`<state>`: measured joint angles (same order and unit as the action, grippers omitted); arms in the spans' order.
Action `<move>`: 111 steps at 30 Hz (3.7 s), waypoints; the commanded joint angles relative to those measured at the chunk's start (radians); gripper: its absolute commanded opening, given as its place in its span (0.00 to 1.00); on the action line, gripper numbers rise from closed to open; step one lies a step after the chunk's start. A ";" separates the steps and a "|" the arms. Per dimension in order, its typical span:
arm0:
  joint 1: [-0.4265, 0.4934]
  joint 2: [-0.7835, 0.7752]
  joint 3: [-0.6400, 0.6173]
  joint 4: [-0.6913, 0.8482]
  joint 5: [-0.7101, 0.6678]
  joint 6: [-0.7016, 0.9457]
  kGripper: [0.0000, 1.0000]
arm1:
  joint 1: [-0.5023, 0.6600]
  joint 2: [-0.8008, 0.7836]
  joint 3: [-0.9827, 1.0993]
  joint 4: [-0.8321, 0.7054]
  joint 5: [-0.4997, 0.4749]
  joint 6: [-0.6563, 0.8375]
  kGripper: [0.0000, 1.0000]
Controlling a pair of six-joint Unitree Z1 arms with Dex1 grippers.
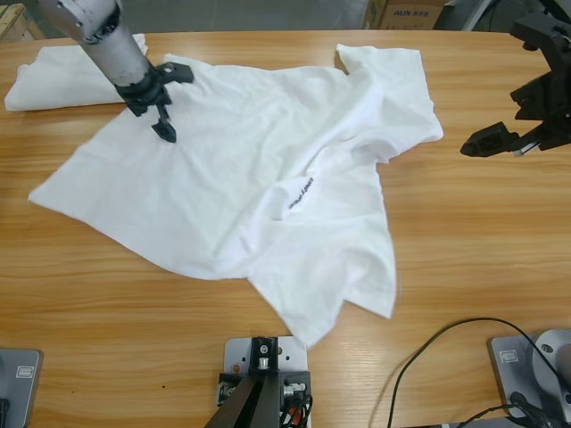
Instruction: Fold clothes
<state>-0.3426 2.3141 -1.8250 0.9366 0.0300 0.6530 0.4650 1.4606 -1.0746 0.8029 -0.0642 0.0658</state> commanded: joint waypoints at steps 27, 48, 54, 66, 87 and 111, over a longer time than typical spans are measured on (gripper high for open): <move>-0.177 -0.262 0.151 0.161 -0.116 -0.150 1.00 | 0.348 0.135 0.487 -0.810 0.083 0.155 0.98; -0.190 -0.277 0.173 0.183 -0.116 -0.150 1.00 | 0.360 0.373 0.217 -0.267 0.219 0.139 0.98; -0.190 -0.278 0.181 0.185 -0.116 -0.149 1.00 | 0.335 0.368 0.201 -0.139 0.204 0.370 1.00; -0.183 -0.297 0.222 0.186 -0.116 -0.147 1.00 | 0.351 0.041 0.010 -0.073 0.149 0.125 1.00; -0.185 -0.315 0.250 0.186 -0.116 -0.147 1.00 | 0.408 0.447 0.272 -0.498 0.240 0.095 0.93; -0.206 -0.310 0.276 0.185 -0.121 -0.150 1.00 | 0.342 0.208 0.014 0.221 -0.136 0.604 1.00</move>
<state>-0.5322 2.0039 -1.5850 1.1110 -0.0812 0.5187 0.8201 1.8052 -0.9202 0.9244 -0.1452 0.8318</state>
